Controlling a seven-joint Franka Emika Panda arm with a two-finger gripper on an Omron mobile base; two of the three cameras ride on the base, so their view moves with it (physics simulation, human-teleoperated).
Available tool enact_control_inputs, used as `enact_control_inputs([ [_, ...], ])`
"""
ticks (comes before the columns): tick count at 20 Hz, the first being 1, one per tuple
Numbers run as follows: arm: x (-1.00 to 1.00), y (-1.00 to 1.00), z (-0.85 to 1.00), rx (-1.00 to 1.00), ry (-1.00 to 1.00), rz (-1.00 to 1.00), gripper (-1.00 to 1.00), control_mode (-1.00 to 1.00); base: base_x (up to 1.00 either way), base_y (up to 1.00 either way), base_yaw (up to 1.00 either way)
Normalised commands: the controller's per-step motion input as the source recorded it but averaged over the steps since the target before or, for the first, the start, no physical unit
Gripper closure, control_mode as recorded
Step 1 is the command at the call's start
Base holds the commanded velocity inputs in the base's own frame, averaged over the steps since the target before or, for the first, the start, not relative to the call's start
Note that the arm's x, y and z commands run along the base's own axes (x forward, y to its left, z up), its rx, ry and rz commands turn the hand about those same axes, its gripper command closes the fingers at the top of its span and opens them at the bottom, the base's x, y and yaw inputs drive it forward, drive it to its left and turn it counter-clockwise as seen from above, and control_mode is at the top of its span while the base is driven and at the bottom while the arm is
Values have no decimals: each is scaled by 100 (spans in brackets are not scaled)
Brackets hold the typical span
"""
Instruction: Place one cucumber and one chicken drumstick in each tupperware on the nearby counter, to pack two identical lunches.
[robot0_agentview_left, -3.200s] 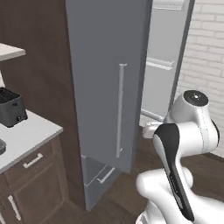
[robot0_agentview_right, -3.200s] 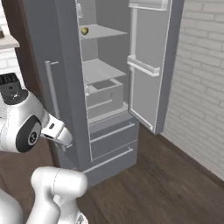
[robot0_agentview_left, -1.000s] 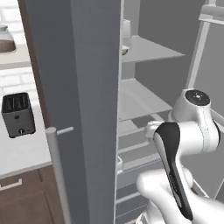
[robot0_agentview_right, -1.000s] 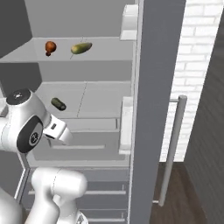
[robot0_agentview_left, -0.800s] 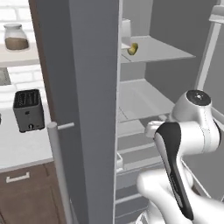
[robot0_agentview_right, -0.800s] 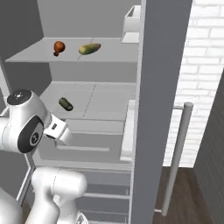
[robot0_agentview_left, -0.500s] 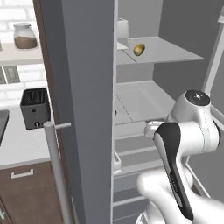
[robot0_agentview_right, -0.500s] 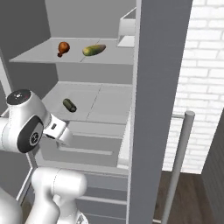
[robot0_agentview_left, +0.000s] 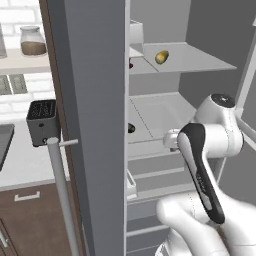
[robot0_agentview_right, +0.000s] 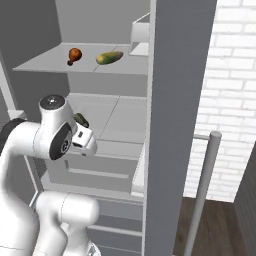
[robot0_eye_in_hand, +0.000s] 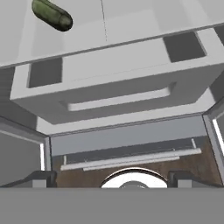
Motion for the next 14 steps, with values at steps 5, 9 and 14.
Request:
enact_control_inputs([
  [5, 100, -3, 27, 7, -18, 44, -100, -100, 0, 0, 0],
  [9, 100, 32, -2, -8, -19, 32, -100, -100, 0, 0, 0],
  [14, 100, 94, -28, -29, 1, 3, -100, -100, 0, 0, 0],
])
